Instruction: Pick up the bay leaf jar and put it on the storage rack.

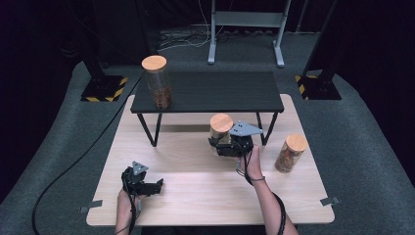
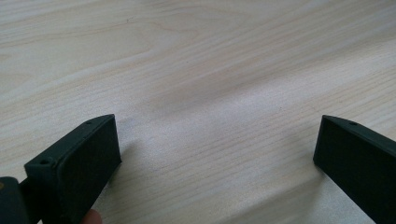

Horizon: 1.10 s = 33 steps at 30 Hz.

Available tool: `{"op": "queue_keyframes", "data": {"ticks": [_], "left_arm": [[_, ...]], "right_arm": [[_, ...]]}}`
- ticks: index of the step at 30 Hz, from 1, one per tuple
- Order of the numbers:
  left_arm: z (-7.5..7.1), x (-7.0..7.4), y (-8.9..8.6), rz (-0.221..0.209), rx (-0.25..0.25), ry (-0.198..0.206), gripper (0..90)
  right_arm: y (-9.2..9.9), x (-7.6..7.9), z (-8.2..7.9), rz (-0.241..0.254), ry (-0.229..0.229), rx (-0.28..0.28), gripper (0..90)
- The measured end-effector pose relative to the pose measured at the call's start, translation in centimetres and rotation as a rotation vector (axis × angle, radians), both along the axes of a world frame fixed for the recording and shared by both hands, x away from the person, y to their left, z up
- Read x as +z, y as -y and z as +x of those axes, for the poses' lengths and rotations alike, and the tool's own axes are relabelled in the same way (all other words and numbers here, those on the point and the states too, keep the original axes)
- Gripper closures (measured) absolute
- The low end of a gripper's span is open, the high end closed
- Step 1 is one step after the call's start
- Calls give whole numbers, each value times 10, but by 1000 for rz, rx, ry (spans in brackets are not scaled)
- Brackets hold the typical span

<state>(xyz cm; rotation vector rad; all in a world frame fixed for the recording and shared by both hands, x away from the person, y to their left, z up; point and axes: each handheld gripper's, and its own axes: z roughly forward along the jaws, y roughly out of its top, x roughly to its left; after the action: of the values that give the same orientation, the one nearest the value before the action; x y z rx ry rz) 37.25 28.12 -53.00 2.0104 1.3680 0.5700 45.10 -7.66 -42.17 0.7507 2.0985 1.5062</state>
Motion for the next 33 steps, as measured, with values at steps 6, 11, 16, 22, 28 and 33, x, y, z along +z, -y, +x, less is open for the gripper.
{"op": "queue_keyframes", "data": {"ticks": [6, 11, 16, 22, 28, 33], "left_arm": [[0, 0, 0, 0, 1, 0, 0], [0, 0, 0, 0, 0, 0, 0], [0, 0, 0, 0, 1, 0, 0], [0, 0, 0, 0, 0, 0, 0], [0, 0, 0, 0, 1, 0, 0], [0, 0, 0, 0, 0, 0, 0]], "right_arm": [[0, 4, -1, 1, 5, 4, 250], [0, 7, -3, 1, 11, 10, 250], [0, 12, -4, 3, 15, 14, 250], [1, 16, -5, 4, 21, 16, 250], [1, 20, -6, 4, 24, 20, 250], [1, 22, -6, 5, 27, 21, 250]]}}
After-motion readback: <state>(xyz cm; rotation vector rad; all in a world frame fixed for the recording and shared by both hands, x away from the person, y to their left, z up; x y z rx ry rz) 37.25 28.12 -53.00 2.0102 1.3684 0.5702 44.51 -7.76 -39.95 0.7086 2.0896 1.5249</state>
